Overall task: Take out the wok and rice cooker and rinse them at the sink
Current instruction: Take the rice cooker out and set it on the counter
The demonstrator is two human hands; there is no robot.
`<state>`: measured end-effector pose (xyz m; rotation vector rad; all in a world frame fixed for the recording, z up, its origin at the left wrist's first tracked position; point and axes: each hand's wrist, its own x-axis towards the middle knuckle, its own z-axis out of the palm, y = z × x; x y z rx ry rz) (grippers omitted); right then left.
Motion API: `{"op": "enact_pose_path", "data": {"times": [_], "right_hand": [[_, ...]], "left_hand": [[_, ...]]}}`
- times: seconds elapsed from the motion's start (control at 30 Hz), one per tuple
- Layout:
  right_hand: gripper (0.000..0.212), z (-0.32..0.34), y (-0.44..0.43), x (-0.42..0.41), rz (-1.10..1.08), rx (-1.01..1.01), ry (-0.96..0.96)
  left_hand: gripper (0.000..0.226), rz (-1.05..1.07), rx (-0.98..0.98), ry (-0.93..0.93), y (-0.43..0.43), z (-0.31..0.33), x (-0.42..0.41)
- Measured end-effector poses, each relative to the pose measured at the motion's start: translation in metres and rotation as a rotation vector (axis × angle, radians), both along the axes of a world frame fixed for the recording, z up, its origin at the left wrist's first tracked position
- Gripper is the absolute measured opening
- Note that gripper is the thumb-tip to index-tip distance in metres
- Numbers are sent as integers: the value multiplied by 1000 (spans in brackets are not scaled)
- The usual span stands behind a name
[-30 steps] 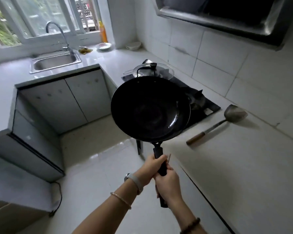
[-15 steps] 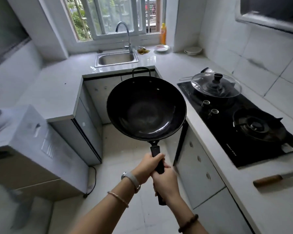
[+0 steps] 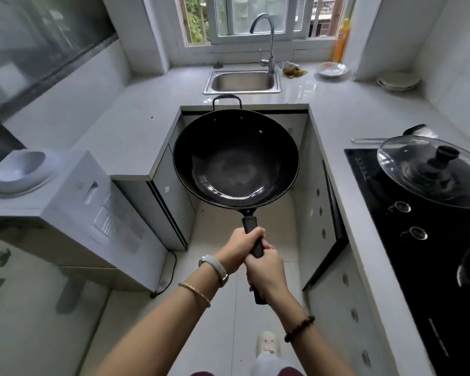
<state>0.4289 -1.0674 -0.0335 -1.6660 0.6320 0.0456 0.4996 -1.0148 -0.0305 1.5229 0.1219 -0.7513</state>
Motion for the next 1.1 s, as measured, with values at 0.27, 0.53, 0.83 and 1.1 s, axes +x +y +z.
{"op": "enact_pose_path", "data": {"times": [0.27,0.53,0.83,1.1], "right_hand": [[7,7,-44,72,88,-15,-15],[5,3,-61,155,112,-36,-3],[9,-6,-75,303,103,-166,18],[10,4,-76,422,72,-118,28]], "left_hand": [[25,118,-35,19,-39,8,65],[20,163,-56,23,-54,5,147],[25,170,-89,39,-69,-14,298],[26,153,-87,54,-73,-10,422]]}}
